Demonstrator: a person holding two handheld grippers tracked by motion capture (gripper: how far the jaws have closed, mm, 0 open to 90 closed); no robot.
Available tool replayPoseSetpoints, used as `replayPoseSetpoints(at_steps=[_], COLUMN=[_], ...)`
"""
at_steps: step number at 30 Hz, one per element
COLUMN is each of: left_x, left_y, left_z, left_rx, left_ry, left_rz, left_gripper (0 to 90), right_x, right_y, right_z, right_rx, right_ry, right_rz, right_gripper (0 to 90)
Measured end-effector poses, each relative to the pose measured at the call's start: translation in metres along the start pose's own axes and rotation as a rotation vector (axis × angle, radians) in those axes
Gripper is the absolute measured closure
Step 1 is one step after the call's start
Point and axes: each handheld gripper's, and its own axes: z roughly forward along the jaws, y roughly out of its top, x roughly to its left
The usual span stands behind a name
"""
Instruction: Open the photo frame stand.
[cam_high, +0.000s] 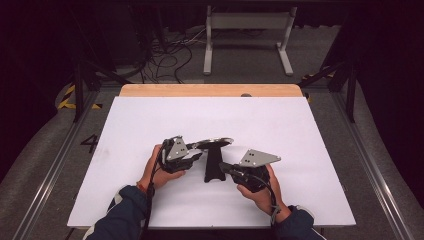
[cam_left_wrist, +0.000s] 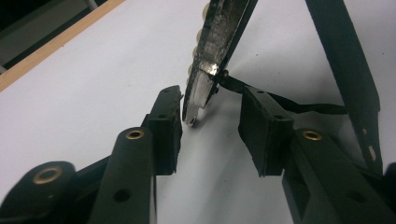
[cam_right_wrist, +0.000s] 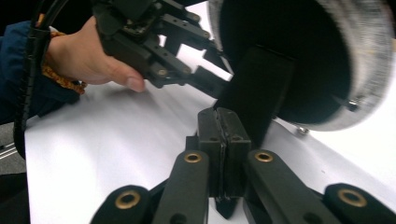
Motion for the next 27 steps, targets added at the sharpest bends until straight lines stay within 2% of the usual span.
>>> replayPoseSetpoints(at_steps=[6, 11, 13, 18, 22, 27], left_x=[0.000, 0.001, 0.002, 0.002, 0.002, 0.001], left_y=[0.000, -0.001, -0.001, -0.001, -0.001, 0.000], left_z=[0.003, 0.002, 0.002, 0.001, 0.001, -0.001], left_rx=[-0.007, -0.017, -0.018, -0.011, -0.009, -0.007], left_ry=[0.005, 0.022, 0.027, 0.028, 0.026, 0.012], left_rz=[-0.012, -0.039, -0.040, -0.025, -0.021, -0.014], left_gripper=[61.6, 70.1, 72.0, 74.0, 74.6, 75.3], right_x=[0.015, 0.026, 0.028, 0.040, 0.044, 0.051], right_y=[-0.005, -0.010, -0.011, -0.016, -0.018, -0.021], right_z=[0.019, 0.037, 0.040, 0.058, 0.064, 0.071], right_rx=[-0.001, 0.009, 0.011, 0.043, 0.060, 0.092], right_ry=[-0.019, -0.049, -0.052, -0.060, -0.067, -0.108], right_rz=[-0.018, -0.016, -0.014, -0.056, -0.059, -0.089], right_gripper=[90.0, 90.0, 90.0, 90.0, 90.0, 89.8])
